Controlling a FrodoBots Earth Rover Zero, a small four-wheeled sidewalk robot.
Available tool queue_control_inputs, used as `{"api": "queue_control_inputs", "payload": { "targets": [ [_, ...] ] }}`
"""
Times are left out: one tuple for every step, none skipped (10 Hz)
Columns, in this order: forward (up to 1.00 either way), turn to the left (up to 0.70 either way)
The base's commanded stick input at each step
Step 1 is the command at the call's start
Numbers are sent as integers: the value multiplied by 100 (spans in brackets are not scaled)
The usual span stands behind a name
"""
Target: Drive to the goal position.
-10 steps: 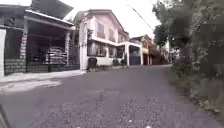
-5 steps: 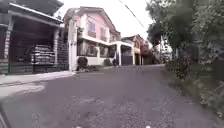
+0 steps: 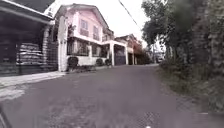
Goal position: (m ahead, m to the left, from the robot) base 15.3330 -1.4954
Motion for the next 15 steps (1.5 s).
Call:
{"api": "queue_control_inputs", "payload": {
  "targets": [
    [100, -35],
    [100, -19],
    [100, -2],
    [100, 0],
    [100, 0],
    [100, 0],
    [100, 0],
    [100, -5],
    [100, -30],
    [100, -38],
    [100, -9],
    [100, 0],
    [100, 0],
    [100, 0],
    [100, 0]
  ]
}}
